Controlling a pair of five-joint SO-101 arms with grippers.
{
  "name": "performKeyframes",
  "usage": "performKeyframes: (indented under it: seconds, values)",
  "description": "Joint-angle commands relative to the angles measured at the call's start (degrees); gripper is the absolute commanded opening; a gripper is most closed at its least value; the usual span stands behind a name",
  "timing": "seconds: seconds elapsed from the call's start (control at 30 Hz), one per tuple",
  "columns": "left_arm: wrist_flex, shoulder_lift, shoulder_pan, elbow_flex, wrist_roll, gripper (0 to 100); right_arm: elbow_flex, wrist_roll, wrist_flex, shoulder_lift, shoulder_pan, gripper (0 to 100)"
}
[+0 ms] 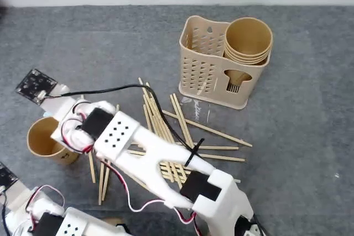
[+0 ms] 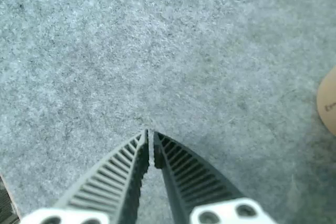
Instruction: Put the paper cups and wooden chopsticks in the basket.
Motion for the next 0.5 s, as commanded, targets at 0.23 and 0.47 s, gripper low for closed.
performKeyframes:
  seconds: [0.23, 0.47]
  values:
    - [-0.7, -0.88, -0.44, -0.31, -0.35, 2, -0.53, -0.35, -0.75, 3.74, -0.66, 16.8]
    - [-0.7, -0.88, -0.44, -0.31, -0.35, 2, -0.53, -0.09, -0.57, 6.11, -0.22, 0.2]
